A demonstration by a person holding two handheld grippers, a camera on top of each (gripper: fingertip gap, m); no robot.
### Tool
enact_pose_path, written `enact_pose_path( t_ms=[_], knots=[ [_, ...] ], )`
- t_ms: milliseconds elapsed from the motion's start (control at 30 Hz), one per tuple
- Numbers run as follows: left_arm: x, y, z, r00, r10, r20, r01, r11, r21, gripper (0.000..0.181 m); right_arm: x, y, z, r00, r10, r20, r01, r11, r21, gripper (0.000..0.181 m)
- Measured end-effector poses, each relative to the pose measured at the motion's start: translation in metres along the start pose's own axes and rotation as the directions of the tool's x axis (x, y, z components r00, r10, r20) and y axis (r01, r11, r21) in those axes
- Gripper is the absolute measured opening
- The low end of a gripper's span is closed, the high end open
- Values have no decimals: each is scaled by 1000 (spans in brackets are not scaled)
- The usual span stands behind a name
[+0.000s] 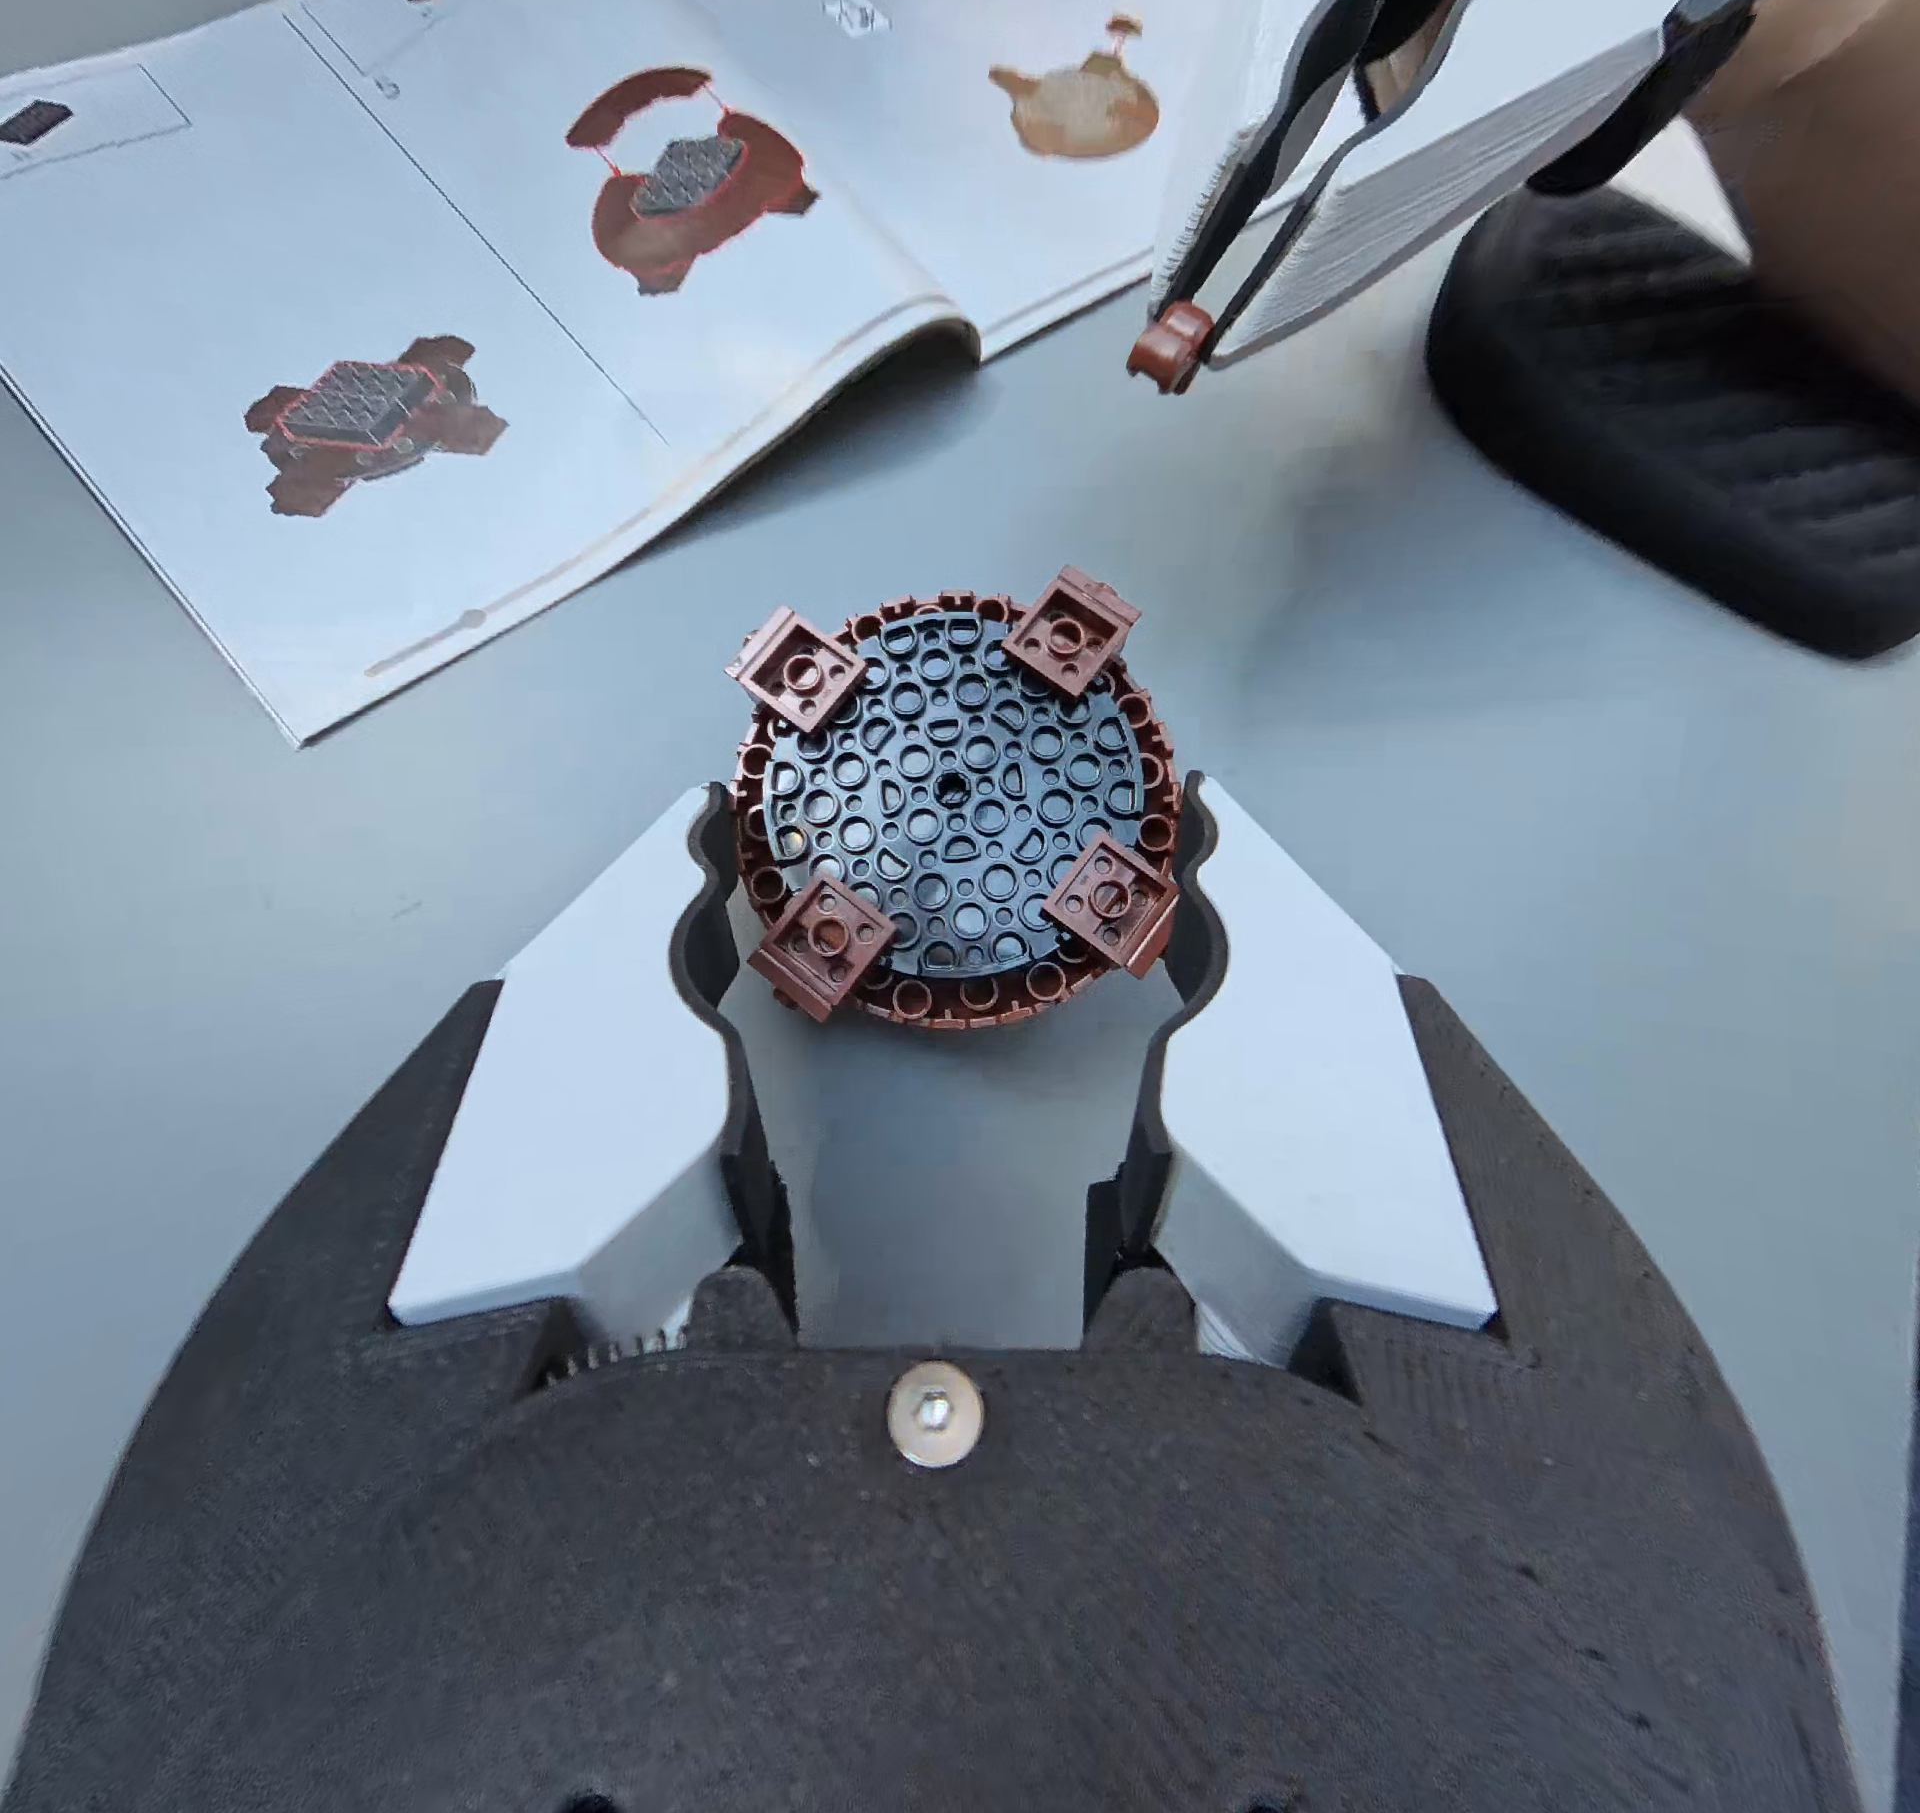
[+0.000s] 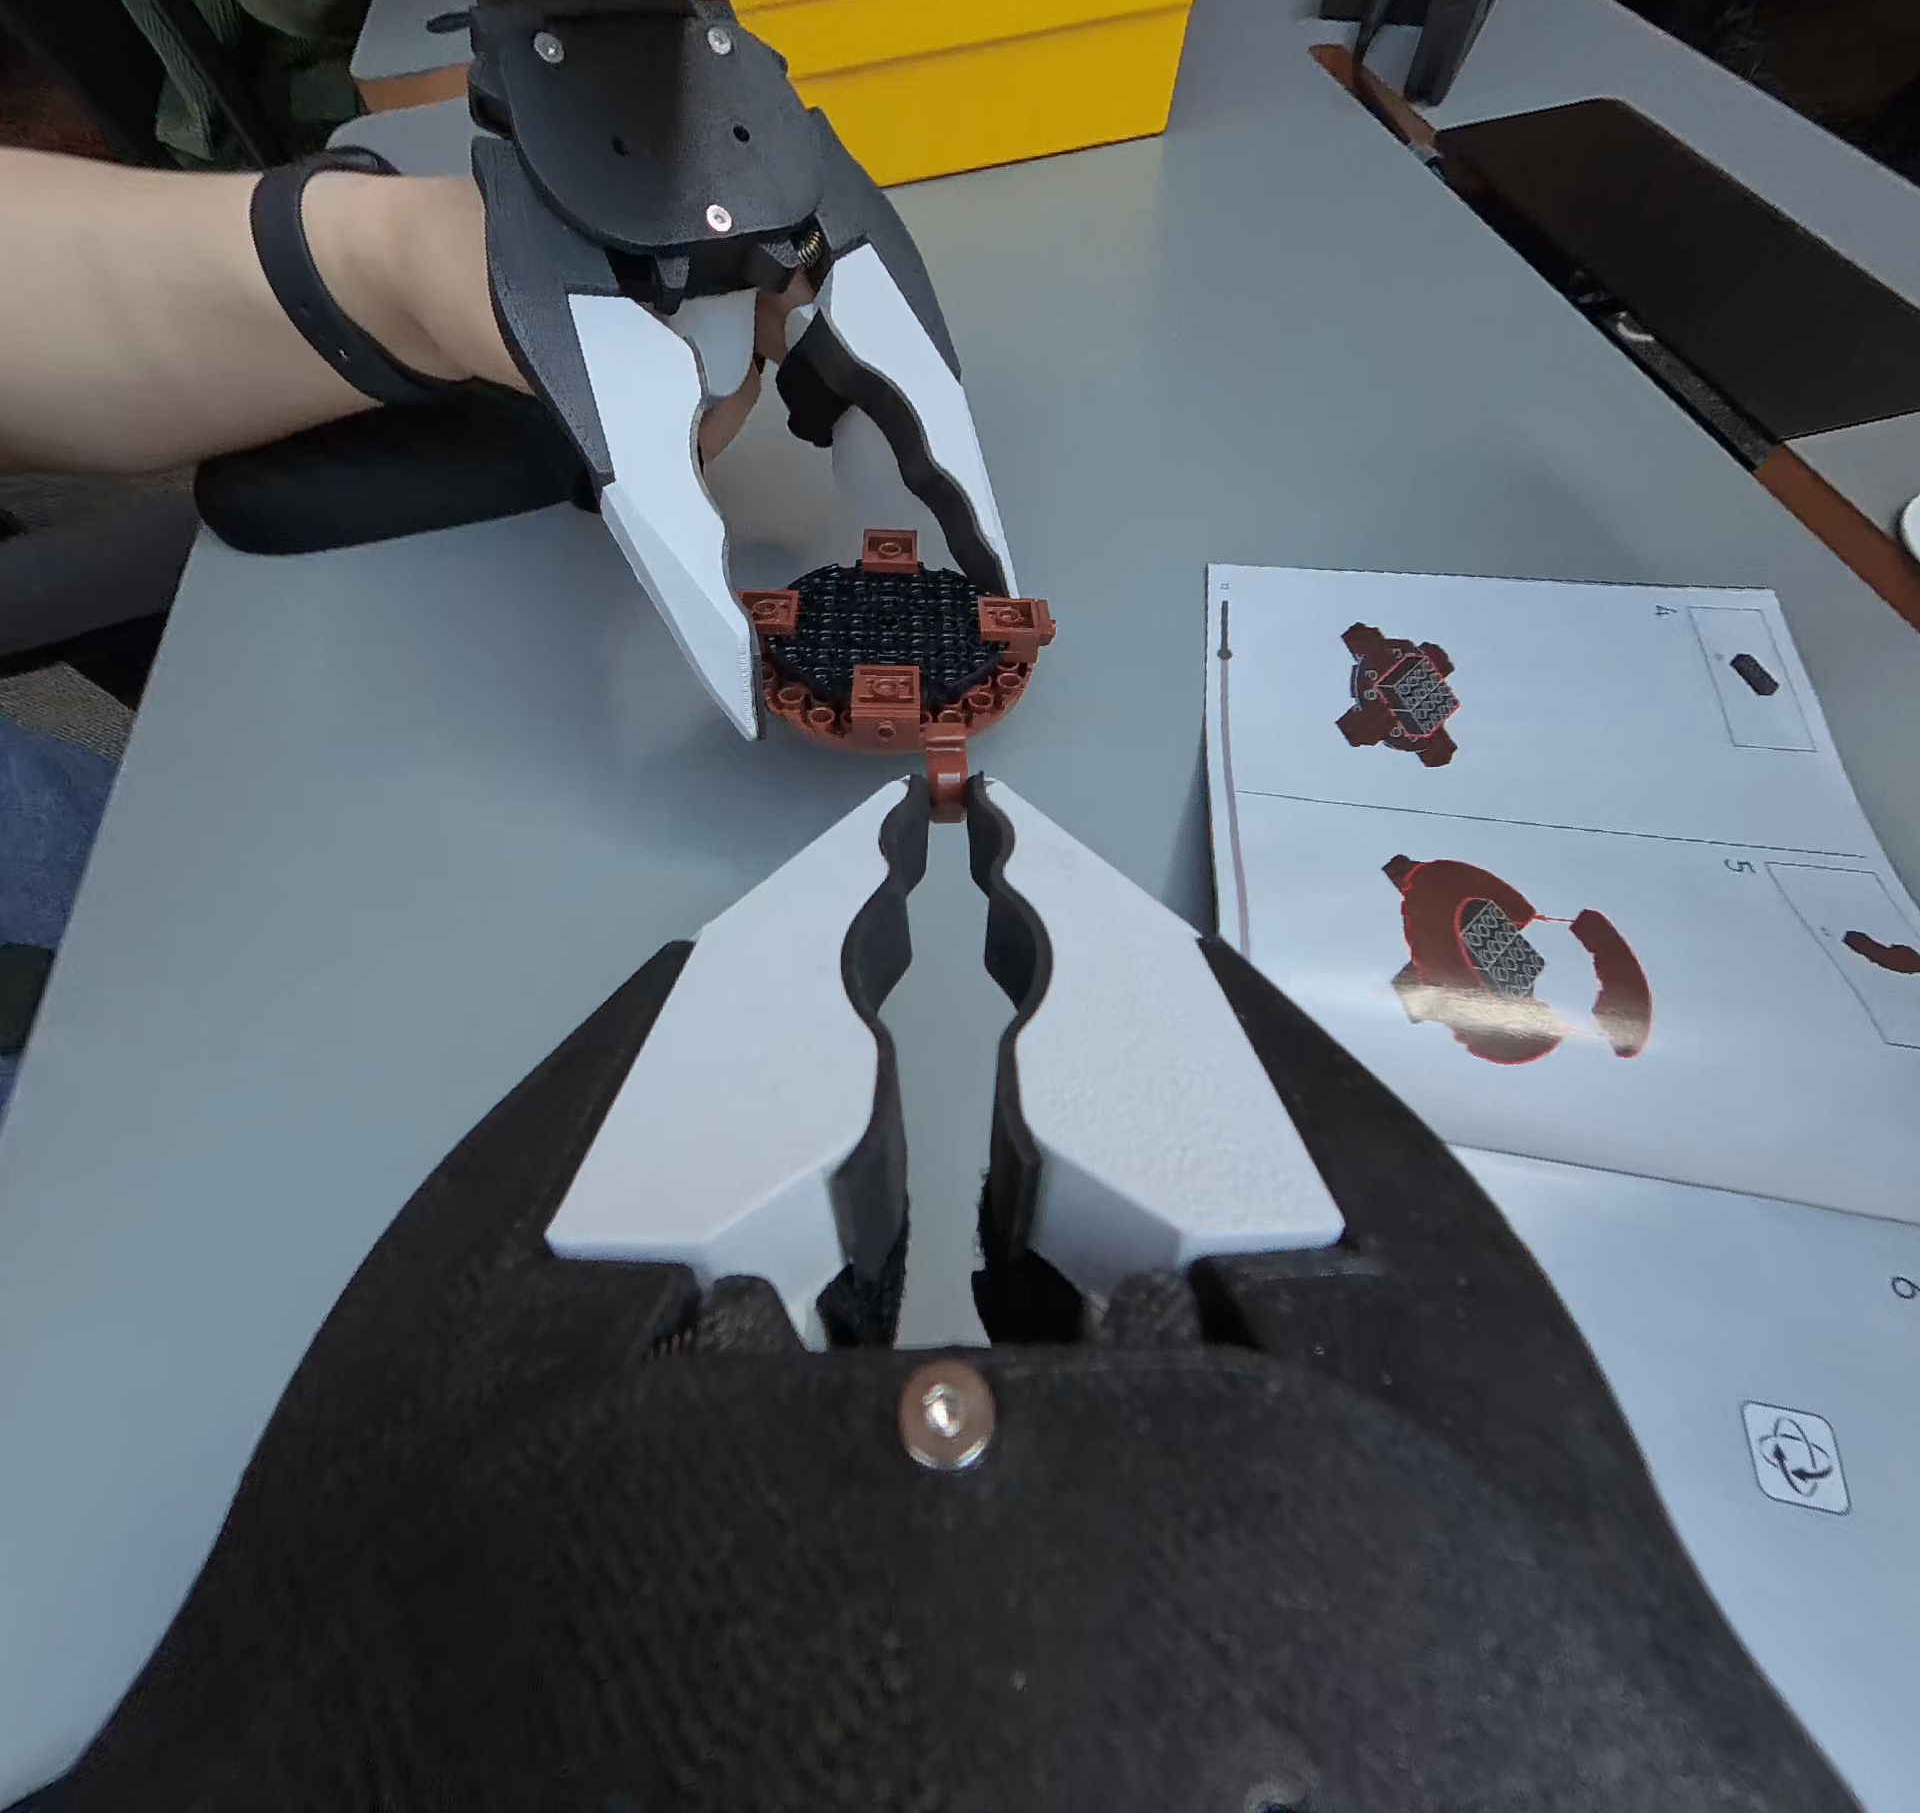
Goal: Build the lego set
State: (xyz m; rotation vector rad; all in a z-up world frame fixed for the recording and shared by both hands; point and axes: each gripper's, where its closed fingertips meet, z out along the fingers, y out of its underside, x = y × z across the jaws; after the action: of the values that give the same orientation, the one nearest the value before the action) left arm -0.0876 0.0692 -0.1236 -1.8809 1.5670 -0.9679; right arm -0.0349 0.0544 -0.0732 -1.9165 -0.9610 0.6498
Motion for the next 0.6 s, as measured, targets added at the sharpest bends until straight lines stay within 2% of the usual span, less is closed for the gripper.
enact_pose_path(
  t_ms=[33, 200, 333, 467, 600],
  knots=[
    [1, -10, -5, 999, -26, -22, 27, 999, 32, 83, 2, -8, -3, 999, 43, 13, -42, 999, -19, 6],
    [3, -45, -20, 976, -153, -158, 168, 982, 89, 83, 8, -52, -11, 975, 211, 65, -200, 969, -148, 6],
    [1, -45, -19, 947, -222, -234, 258, 956, 138, 83, 1, -60, -9, 946, 299, 126, -250, 919, -305, 6],
    [-3, -41, -23, 920, -270, -285, 319, 937, 141, 83, 2, -68, 4, 938, 313, 150, -260, 919, -297, 6],
    [-7, -47, -31, 904, -278, -325, 349, 918, 189, 83, 4, -63, 16, 949, 280, 145, -225, 923, -313, 6]
  ],
)
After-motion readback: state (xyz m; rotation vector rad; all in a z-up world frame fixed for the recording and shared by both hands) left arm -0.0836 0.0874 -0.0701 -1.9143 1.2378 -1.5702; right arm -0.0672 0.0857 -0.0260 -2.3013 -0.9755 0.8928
